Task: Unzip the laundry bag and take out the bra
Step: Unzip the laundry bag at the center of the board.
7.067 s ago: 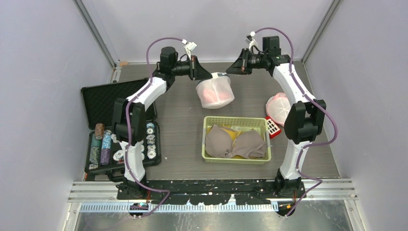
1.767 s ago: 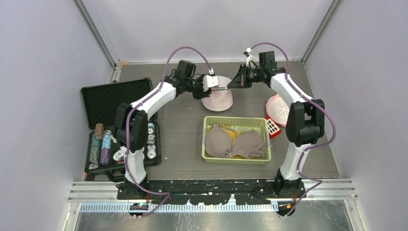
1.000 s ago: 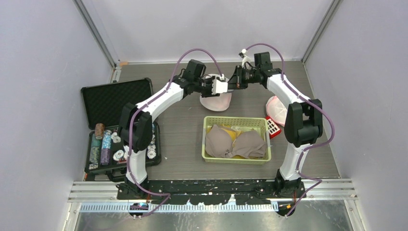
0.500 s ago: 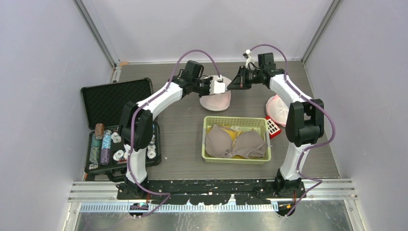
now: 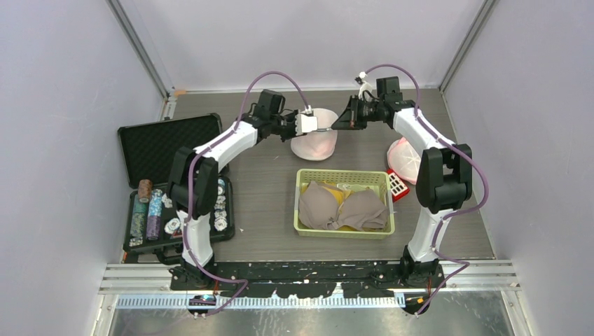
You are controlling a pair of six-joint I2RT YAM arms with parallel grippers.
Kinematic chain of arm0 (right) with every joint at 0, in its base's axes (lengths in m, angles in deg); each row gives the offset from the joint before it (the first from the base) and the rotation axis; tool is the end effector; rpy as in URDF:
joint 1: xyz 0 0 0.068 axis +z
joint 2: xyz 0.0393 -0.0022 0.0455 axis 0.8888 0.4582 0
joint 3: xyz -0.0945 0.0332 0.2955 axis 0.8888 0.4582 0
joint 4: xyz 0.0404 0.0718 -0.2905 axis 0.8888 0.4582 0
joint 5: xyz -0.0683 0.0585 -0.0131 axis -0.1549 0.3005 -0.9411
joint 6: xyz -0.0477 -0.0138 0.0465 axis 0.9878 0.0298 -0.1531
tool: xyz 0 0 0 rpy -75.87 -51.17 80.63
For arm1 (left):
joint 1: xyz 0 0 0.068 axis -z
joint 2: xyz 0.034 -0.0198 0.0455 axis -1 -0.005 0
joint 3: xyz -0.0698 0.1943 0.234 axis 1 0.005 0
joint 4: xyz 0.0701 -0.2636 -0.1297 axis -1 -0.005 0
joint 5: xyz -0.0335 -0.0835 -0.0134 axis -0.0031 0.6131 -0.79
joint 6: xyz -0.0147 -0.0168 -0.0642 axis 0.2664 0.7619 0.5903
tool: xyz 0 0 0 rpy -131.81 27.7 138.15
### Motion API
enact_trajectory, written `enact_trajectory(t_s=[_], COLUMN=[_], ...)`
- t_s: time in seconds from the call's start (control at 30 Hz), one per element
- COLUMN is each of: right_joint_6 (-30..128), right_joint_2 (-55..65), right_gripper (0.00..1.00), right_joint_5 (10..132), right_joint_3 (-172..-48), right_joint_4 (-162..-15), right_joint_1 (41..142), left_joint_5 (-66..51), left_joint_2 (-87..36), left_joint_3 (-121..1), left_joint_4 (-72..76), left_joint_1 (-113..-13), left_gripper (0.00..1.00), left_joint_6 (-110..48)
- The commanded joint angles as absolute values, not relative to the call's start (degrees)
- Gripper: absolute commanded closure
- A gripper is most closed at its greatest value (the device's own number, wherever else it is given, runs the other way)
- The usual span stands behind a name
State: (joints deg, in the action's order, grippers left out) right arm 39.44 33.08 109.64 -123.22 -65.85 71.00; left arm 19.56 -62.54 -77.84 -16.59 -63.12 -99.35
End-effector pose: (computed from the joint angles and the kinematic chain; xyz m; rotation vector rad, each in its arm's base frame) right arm 0.4805 0.1100 0.2791 -0.2573 2.2945 1.1610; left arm 0.4497 -0.2605 0.2639 1.6386 1.3715 -0.3904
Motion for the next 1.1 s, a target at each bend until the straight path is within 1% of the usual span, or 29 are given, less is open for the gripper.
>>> enact_trajectory(t_s=[0.0, 0.1, 0.17, 0.33, 0.43, 0.6, 0.8, 0.87, 0.93, 1.0, 1.07], right_joint_6=[37.70, 37.07, 37.02, 37.10, 37.04, 36.97, 37.74, 37.83, 37.85, 37.77, 37.80], right_joint_2=[31.22, 31.08, 30.92, 30.92, 30.98, 30.83, 30.51, 30.30, 30.27, 30.37, 30.53], right_gripper=[0.99, 0.99, 1.00, 0.99, 0.99, 0.99, 0.99, 0.99, 0.99, 0.99, 0.99], right_joint_5=[110.49, 110.71, 110.71, 110.72, 110.65, 110.55, 110.55, 110.39, 110.41, 110.37, 110.40], right_joint_3=[-124.01, -123.80, -123.72, -123.84, -123.93, -123.90, -123.32, -123.03, -122.76, -122.72, -122.78], right_joint_4=[-68.52, -68.87, -69.05, -69.03, -69.07, -69.24, -68.94, -69.01, -69.22, -69.41, -69.51], right_joint_1=[72.11, 73.23, 73.74, 74.30, 74.40, 74.37, 74.35, 74.25, 74.22, 74.24, 74.08], left_joint_5=[20.60, 20.55, 20.76, 21.00, 21.26, 21.43, 19.84, 19.34, 19.10, 19.11, 18.63], left_joint_2=[-56.69, -55.83, -55.60, -56.10, -57.36, -60.17, -62.97, -63.21, -63.29, -63.54, -63.65], left_joint_3=[-75.08, -75.07, -75.60, -77.37, -78.73, -81.44, -83.87, -84.10, -83.94, -83.93, -83.93], left_joint_4=[-12.76, -12.81, -12.83, -12.85, -12.89, -14.69, -16.41, -16.97, -17.58, -18.93, -19.51], left_joint_1=[-63.67, -62.34, -61.59, -59.92, -59.05, -57.79, -57.46, -57.46, -57.46, -57.47, -57.46], left_gripper=[0.70, 0.60, 0.56, 0.51, 0.51, 0.58, 0.76, 0.78, 0.75, 0.75, 0.79], left_joint_6=[-97.85, -98.21, -97.97, -98.08, -98.27, -99.95, -101.82, -102.26, -102.95, -103.66, -103.92])
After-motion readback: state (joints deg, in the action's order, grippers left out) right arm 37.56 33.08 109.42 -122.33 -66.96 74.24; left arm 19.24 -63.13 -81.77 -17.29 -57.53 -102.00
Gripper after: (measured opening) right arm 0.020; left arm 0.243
